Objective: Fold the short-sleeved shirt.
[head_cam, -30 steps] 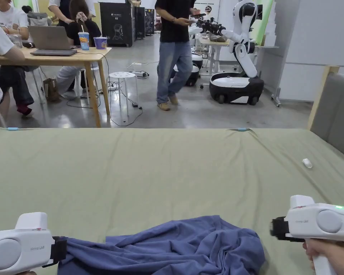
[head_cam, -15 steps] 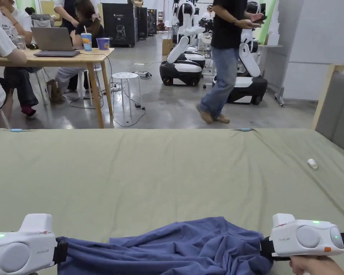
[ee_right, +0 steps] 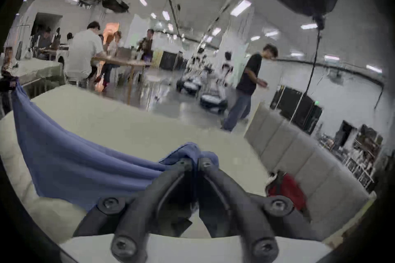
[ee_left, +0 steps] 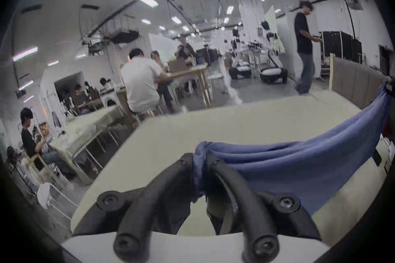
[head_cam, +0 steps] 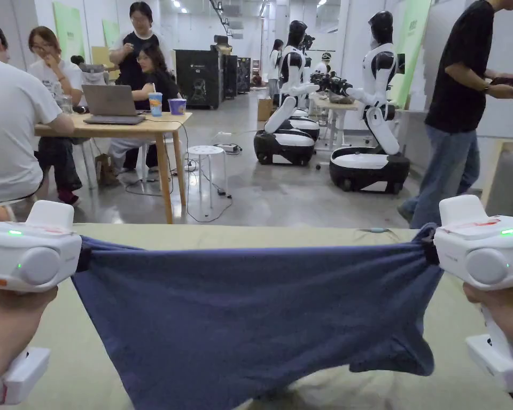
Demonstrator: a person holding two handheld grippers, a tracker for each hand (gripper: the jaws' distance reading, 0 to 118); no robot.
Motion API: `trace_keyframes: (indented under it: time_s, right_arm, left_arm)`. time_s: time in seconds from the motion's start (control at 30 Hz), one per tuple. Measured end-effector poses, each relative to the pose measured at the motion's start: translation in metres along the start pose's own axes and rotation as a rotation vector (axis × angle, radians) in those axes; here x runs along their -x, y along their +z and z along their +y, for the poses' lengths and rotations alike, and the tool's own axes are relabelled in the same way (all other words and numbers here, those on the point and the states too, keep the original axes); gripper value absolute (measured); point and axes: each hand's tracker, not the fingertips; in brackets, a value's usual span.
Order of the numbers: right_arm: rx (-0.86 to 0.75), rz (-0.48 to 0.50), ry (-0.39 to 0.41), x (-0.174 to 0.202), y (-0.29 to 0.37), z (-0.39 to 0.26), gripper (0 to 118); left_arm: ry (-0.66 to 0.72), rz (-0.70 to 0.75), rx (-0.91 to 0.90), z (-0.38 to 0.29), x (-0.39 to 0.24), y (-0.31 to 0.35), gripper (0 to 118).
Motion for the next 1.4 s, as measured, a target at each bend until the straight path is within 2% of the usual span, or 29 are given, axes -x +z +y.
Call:
trace_keyframes:
  time_s: [0.23, 0.37, 0.47, 0.7, 0.8, 1.0, 1.17, 1.27, 1.33, 1.4]
  right_arm:
    - [-0.145, -0.103, -0.015, -0.021, -0.001, 0.086, 4]
    - [-0.159, -0.109, -0.036, -0.023, -0.009, 0.099, 4]
    - [-0.130, -0.097, -0.049, -0.014, -0.021, 0.082, 4]
    - [-0.050, -0.090, -0.052, 0.013, -0.052, 0.011, 4]
    - [-0.038, -0.069, -0.070, 0.010, -0.049, 0.004, 4]
    - [0.004, -0.050, -0.042, 0.014, -0.013, -0.034, 4]
    - [0.091, -0.010, 0.024, 0.024, 0.031, -0.121, 4]
    - [0.170, 0.042, 0.046, 0.032, 0.061, -0.183, 4]
    - [0.237, 0.120, -0.025, 0.036, 0.079, -0.227, 4]
    - [0.314, 0.133, -0.050, 0.043, 0.090, -0.260, 4]
  left_arm:
    - [0.043, 0.012, -0.127, 0.096, 0.006, 0.000, 9]
    - [0.026, 0.027, -0.141, 0.119, 0.003, -0.012, 9]
    - [-0.001, 0.036, -0.116, 0.106, -0.004, -0.030, 9]
    - [0.030, 0.020, -0.009, 0.030, -0.020, -0.060, 8]
    - [0.041, 0.007, 0.001, 0.020, -0.017, -0.050, 8]
    - [0.033, -0.029, 0.036, -0.020, -0.011, -0.011, 8]
    - [0.056, -0.089, 0.074, -0.097, -0.006, 0.044, 9]
    - [0.084, -0.125, 0.170, -0.161, -0.007, 0.074, 9]
    - [0.104, -0.156, 0.266, -0.210, -0.010, 0.089, 9]
    - [0.170, -0.195, 0.355, -0.249, -0.010, 0.098, 9]
